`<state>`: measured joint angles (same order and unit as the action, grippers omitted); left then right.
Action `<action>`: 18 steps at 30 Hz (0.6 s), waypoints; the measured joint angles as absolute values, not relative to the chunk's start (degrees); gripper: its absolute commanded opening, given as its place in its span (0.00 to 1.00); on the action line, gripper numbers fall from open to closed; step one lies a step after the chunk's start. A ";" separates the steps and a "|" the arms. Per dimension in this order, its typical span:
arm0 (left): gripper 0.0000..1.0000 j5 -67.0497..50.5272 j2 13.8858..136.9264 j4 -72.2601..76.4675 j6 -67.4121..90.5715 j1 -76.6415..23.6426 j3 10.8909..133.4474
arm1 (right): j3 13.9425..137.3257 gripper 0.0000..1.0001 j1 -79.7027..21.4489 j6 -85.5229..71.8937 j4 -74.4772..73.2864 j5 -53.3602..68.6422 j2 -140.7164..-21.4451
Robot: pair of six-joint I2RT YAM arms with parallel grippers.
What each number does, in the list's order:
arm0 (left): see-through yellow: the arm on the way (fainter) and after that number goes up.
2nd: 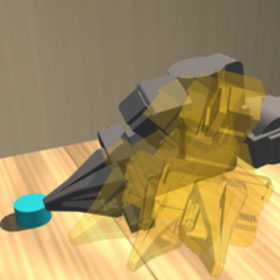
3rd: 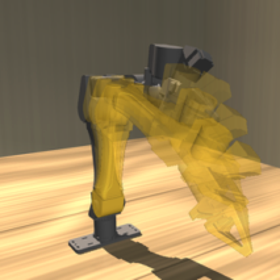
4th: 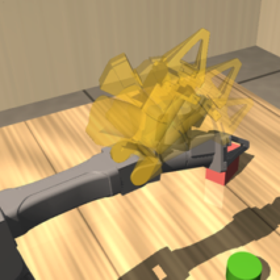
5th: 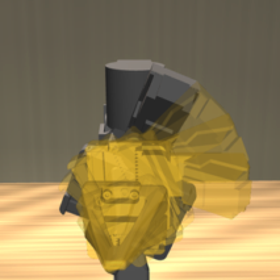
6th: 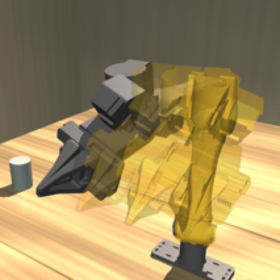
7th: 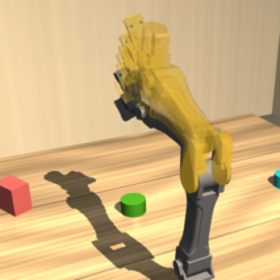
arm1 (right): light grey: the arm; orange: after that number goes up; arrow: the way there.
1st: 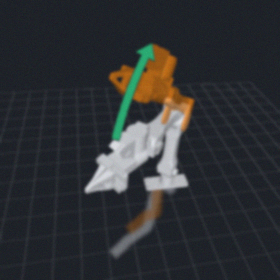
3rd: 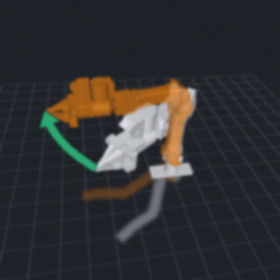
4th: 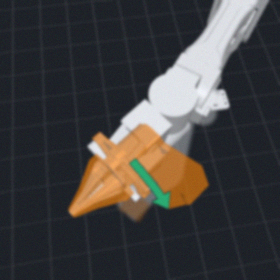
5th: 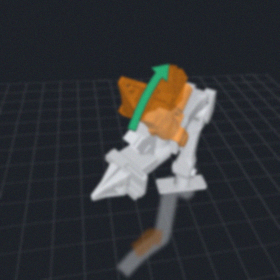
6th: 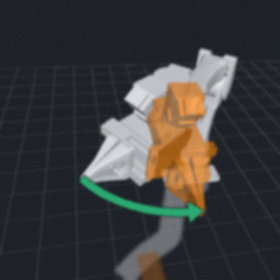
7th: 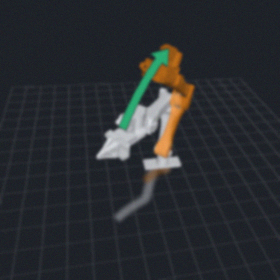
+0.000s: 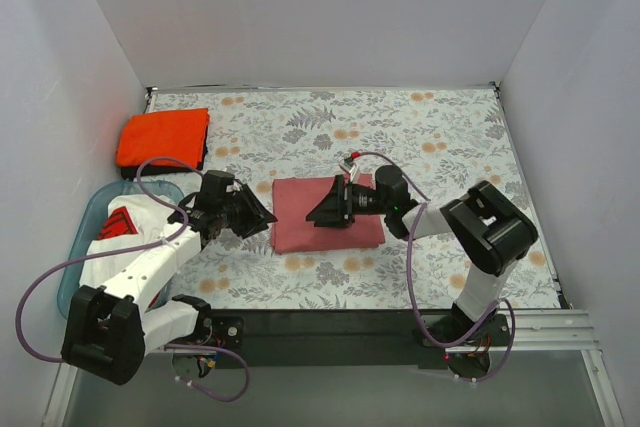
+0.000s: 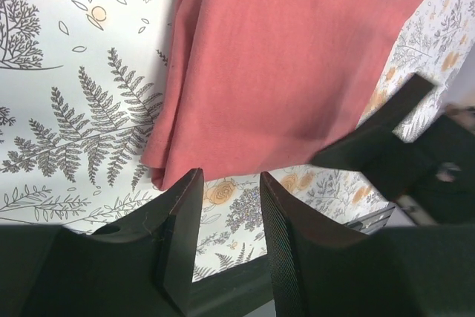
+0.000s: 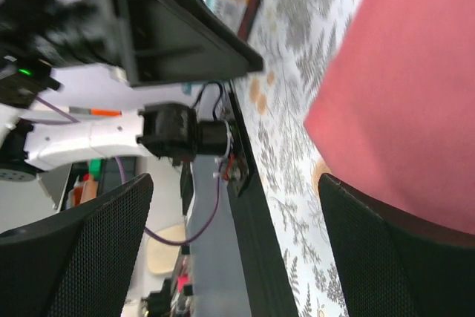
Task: Fold and stack the t-shirts
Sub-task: Fold the tshirt
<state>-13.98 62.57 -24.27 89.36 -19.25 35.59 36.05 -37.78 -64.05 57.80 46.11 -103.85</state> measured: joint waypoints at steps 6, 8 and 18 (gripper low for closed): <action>0.43 -12.93 64.05 -24.47 88.01 -19.25 36.75 | 41.23 0.98 -27.81 -59.75 52.29 45.56 -98.85; 0.48 -11.88 63.92 -24.84 87.31 -19.25 36.99 | 42.37 0.98 -23.99 -58.76 51.20 45.56 -100.20; 0.68 -1.63 57.34 -28.05 81.60 -19.25 37.26 | 49.15 0.98 -16.49 -55.94 47.77 46.70 -115.70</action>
<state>-1.63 57.34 -28.05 81.60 -19.25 37.26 49.15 -16.49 -55.94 47.77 46.70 -115.70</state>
